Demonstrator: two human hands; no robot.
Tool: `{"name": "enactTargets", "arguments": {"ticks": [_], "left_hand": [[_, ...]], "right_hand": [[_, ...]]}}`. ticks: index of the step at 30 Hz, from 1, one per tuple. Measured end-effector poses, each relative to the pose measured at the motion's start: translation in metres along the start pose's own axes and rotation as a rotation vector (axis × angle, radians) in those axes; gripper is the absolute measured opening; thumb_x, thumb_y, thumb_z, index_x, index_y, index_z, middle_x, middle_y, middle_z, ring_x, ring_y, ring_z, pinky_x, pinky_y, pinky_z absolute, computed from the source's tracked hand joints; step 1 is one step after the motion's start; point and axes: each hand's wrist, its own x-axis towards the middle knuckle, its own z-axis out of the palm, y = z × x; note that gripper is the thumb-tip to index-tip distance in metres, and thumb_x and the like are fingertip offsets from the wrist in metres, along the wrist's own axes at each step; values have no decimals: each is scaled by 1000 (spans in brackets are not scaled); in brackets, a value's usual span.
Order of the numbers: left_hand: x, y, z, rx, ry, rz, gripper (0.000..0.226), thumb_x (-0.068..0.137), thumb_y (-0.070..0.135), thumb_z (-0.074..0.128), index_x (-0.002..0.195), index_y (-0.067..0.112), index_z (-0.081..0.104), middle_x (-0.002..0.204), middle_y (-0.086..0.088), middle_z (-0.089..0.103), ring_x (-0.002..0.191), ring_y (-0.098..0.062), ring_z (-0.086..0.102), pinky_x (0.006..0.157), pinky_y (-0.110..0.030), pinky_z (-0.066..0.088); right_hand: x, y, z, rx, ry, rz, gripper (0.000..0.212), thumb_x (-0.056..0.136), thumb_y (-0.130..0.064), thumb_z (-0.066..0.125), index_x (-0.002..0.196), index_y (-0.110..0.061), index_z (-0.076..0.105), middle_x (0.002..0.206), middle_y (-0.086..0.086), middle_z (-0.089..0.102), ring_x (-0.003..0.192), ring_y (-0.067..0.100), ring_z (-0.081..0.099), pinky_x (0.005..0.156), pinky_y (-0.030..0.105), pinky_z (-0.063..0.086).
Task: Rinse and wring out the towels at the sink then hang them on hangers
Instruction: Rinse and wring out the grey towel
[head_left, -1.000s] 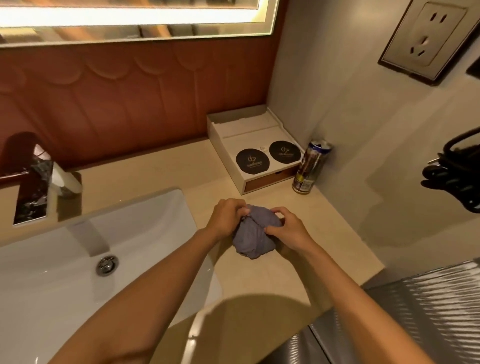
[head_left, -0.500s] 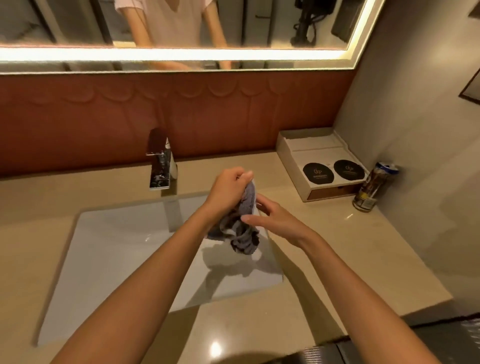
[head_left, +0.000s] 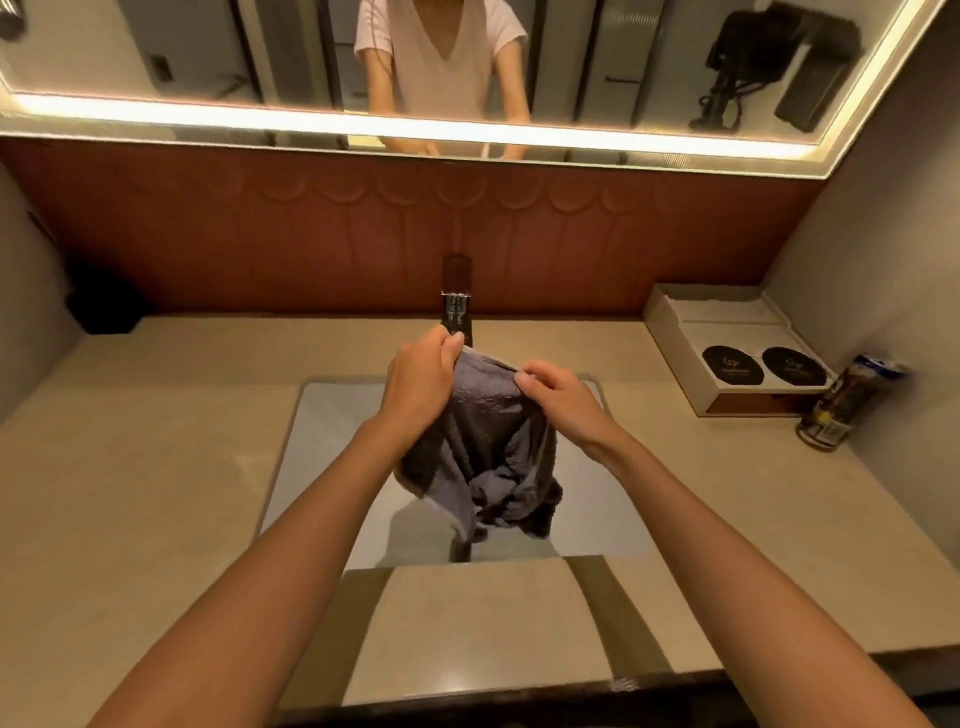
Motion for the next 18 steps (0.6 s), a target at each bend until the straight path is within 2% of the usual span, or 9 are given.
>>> {"name": "enactTargets", "arguments": {"ticks": [2, 4, 6, 8, 9, 12, 15, 17, 18], "left_hand": [[-8, -13, -11, -62, -73, -15, 32, 94, 38, 48, 74, 15, 41, 64, 5, 47, 65, -21, 47, 55, -33, 24], [-14, -23, -16, -37, -233, 8, 39, 81, 48, 62, 81, 13, 46, 68, 4, 53, 63, -14, 47, 55, -30, 32], [-16, -35, -15, 74, -403, 44, 44, 71, 49, 73, 92, 15, 56, 84, 1, 61, 74, -15, 53, 62, -31, 38], [-17, -47, -11, 184, -499, -3, 40, 72, 42, 75, 101, 17, 62, 100, -2, 64, 90, -20, 57, 75, -31, 45], [-18, -52, -8, 239, -525, -50, 38, 74, 39, 73, 102, 15, 63, 104, -5, 65, 94, -23, 57, 81, -33, 48], [-17, -64, -3, 270, -527, -213, 34, 78, 34, 71, 100, 9, 64, 101, -11, 66, 92, -28, 60, 82, -37, 51], [-14, -52, 0, -78, -404, -375, 18, 84, 20, 64, 95, 7, 61, 91, -12, 61, 87, -27, 58, 74, -35, 48], [-11, -37, 3, -230, -323, -372, 4, 86, 14, 57, 83, 12, 56, 79, -8, 55, 79, -22, 53, 63, -30, 41], [-10, -27, 3, -261, -300, -341, 9, 87, 14, 56, 78, 14, 53, 75, -6, 53, 75, -19, 50, 61, -28, 39]], "right_hand": [[0, -11, -1, 5, 22, -35, 23, 99, -22, 42, 81, -17, 56, 76, -5, 54, 75, 8, 51, 68, 24, 38], [2, -18, -5, -46, 66, -112, 26, 99, -15, 42, 76, -14, 55, 70, -5, 50, 67, 4, 45, 64, 25, 33], [3, -24, -5, -44, 89, -149, 26, 98, -11, 42, 78, -10, 59, 74, -1, 52, 68, 5, 45, 64, 25, 33], [3, -27, -7, 39, 108, -139, 26, 97, -11, 43, 81, -6, 63, 76, 0, 54, 70, 5, 47, 64, 20, 35], [2, -28, -10, 93, 119, -120, 27, 97, -11, 44, 77, -10, 62, 75, -2, 55, 70, 5, 47, 64, 19, 36], [2, -27, -28, 209, 181, -74, 29, 97, -12, 45, 73, -18, 61, 73, -5, 57, 69, 6, 50, 63, 20, 38], [-1, -14, -45, 171, 156, -27, 24, 96, -11, 46, 80, -4, 62, 73, -1, 55, 68, 7, 48, 61, 17, 37], [-6, -1, -47, 104, 66, 66, 23, 94, -7, 47, 74, -7, 58, 71, 3, 52, 67, 10, 45, 54, 13, 36], [-9, 6, -47, 14, -24, 126, 21, 92, -6, 47, 74, -8, 58, 74, 6, 53, 69, 12, 46, 54, 12, 37]]}}
